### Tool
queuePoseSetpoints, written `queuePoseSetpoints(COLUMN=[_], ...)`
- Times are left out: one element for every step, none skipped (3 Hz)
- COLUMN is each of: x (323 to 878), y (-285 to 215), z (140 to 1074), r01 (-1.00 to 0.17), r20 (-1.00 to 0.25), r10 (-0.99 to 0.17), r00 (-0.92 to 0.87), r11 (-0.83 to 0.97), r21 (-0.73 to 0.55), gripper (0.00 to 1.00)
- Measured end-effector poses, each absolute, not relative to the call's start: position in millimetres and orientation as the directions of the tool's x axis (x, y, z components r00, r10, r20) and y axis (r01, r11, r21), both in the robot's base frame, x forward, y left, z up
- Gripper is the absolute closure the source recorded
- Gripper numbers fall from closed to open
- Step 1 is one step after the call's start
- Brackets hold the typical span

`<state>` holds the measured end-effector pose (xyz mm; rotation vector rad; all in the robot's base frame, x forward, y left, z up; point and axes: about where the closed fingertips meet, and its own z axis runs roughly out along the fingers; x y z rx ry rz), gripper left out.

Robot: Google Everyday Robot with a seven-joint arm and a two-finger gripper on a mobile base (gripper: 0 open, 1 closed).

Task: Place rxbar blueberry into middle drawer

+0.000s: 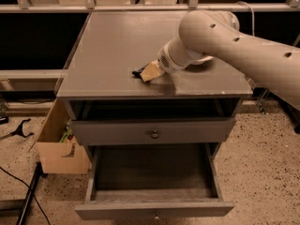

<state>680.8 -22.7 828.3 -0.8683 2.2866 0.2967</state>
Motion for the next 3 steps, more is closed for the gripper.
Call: queuePoseSetpoints(x=[683.2, 683.1, 679.7], y=[-14.0, -14.0, -17.3], z=[827.7, 827.7, 834.5], r01=[-0.673, -0.673, -0.695], r20=[-0.667, -0.667, -0.671], r10=[-0.509, -0.509, -0.528], r00=[-0.544, -0.544, -0.521], r11=[0.740, 0.740, 0.718], r21=[-0.015, -0.015, -0.025], gripper=[1.00, 1.00, 1.00])
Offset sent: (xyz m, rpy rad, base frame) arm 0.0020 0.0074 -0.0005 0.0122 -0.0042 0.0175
